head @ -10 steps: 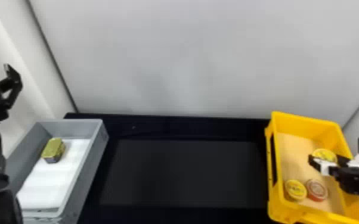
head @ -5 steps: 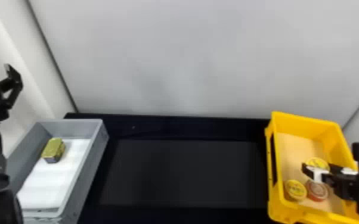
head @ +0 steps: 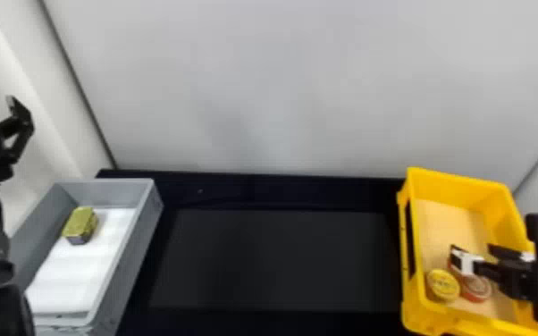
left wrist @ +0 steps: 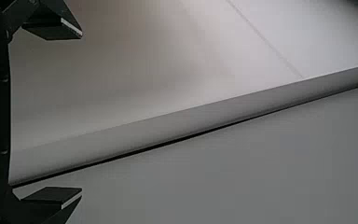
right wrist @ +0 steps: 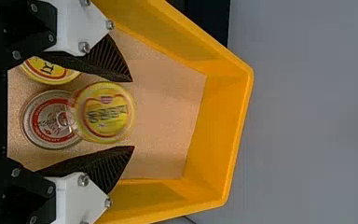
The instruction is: Pick up the round yellow can and place it in the yellow rectangular box
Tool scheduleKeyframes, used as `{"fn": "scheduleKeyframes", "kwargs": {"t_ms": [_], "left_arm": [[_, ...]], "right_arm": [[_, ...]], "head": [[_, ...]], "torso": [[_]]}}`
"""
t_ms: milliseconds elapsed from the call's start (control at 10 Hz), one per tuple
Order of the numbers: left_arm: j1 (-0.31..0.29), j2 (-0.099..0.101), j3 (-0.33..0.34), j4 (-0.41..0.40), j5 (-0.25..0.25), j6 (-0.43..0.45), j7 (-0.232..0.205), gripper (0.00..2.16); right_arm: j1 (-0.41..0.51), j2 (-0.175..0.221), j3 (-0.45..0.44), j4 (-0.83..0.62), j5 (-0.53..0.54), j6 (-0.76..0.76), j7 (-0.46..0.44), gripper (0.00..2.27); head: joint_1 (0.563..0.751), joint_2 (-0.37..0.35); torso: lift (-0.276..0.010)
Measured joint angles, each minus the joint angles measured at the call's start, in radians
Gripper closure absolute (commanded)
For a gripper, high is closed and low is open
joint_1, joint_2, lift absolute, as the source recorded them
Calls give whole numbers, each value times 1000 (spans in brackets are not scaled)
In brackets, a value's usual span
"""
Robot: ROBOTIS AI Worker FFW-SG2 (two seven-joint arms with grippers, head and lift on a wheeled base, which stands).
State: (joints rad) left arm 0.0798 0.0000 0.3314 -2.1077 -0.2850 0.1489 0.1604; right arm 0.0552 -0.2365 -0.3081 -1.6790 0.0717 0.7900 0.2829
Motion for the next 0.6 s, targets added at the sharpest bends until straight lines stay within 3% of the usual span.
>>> {"fn": "scheduleKeyframes", "kwargs": {"t_ms": [600], "left_arm": [[1, 0, 6, 0, 0, -2, 0, 96]], "right_arm": [[-18, -14, 2, 4, 2, -17, 32, 243]], "head": [[694, 14]], "torso": [[-60]]}}
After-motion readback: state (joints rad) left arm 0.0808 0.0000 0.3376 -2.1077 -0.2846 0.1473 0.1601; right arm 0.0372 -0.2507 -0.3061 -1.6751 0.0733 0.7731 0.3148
